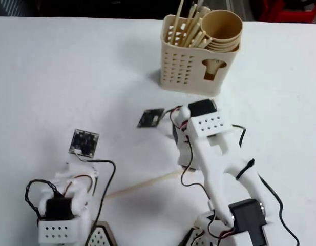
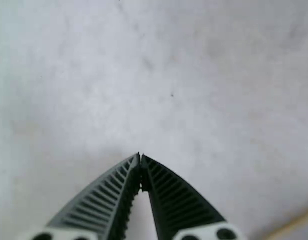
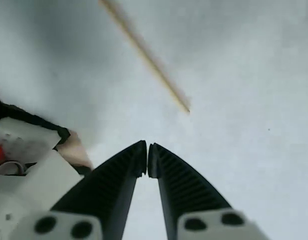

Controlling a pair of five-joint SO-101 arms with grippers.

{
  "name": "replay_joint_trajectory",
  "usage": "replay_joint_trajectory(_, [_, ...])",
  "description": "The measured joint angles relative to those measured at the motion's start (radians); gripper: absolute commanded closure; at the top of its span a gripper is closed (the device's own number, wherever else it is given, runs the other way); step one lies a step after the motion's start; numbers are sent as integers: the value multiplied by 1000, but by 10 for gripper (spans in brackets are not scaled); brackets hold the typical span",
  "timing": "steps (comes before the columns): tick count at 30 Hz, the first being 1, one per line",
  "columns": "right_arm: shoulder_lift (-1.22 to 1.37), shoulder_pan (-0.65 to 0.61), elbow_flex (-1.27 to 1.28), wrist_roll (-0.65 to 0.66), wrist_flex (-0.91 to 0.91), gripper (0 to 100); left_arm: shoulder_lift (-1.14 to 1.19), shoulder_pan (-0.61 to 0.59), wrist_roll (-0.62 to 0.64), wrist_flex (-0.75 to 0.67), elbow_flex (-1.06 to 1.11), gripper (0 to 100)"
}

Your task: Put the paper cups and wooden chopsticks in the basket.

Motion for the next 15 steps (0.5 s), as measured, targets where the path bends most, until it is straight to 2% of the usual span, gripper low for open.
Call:
replay_joint_trajectory(2, [-25, -21, 72, 46, -72, 964, 0, 0, 0, 0, 0, 975])
replay_joint_trajectory(7, [-72, -112, 241, 95, -187, 833, 0, 0, 0, 0, 0, 975])
replay_joint_trajectory(15, [-77, -218, 362, 40, -373, 825, 0, 0, 0, 0, 0, 975])
